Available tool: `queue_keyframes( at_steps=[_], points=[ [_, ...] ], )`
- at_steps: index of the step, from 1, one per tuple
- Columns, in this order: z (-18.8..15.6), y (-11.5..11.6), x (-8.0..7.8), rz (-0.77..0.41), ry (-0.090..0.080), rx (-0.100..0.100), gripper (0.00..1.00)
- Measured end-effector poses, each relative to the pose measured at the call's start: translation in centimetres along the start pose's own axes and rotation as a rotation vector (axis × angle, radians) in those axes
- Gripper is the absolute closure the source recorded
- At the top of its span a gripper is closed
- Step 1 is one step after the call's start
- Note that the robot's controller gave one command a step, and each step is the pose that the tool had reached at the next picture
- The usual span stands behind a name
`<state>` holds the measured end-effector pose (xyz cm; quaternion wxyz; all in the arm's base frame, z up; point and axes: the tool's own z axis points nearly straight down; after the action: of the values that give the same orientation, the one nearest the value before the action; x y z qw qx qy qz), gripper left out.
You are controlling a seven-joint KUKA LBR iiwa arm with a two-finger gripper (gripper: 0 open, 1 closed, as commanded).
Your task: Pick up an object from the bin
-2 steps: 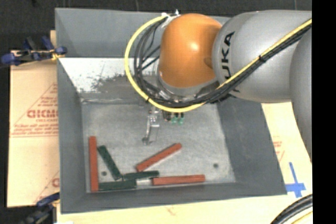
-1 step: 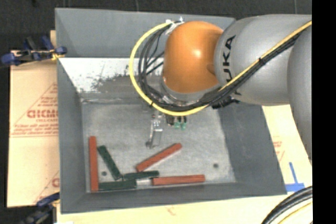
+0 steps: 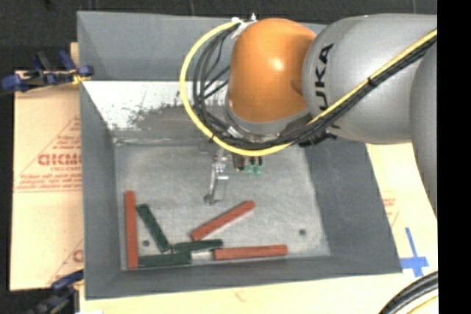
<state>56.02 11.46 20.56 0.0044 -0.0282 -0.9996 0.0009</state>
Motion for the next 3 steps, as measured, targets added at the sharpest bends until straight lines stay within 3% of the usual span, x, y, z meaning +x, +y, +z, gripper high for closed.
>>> queue_keyframes(
  at_steps=[1, 2, 3],
  points=[
    [1.0, -1.6, 0.4, -0.081, -0.026, -0.004, 0.0],
    [6.4, -1.7, 3.7, -0.32, -0.014, 0.0, 0.0],
    [9.2, -3.4, 4.0, -0.486, -0.01, 0.0, 0.0]
  ],
)
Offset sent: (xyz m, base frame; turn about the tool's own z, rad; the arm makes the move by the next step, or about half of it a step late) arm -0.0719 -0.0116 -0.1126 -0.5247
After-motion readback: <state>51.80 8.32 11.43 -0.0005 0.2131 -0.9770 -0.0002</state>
